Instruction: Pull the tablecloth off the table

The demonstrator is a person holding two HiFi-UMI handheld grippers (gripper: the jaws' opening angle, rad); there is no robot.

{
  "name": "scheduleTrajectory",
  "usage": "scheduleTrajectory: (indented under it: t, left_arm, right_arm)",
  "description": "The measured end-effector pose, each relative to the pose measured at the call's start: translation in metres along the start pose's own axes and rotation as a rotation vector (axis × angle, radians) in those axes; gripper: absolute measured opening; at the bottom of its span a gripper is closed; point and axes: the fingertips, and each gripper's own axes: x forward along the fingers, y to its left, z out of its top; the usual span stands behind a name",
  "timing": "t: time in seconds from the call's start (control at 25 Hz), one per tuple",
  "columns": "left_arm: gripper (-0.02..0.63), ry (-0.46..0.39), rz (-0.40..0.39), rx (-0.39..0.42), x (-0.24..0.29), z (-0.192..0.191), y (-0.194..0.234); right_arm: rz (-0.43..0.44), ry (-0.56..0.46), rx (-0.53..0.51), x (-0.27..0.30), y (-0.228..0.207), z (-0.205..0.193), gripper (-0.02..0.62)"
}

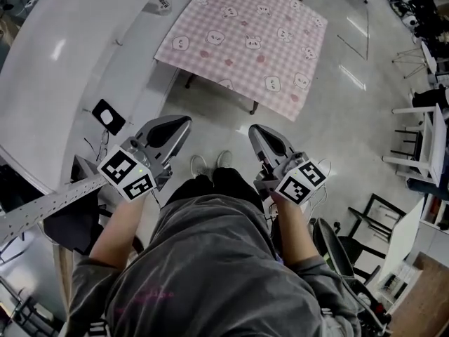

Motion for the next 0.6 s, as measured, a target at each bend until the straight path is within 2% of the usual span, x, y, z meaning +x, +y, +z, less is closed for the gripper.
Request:
scheduleTrajectory:
  t: [0.6]
  left_arm:
    - [-0.002,0.070,0.018,-0.055,0.048,-0.032,0.063]
  right_arm:
    - [-0.067,0.020,0.054,0.035,-0.065,-0.013,0.002]
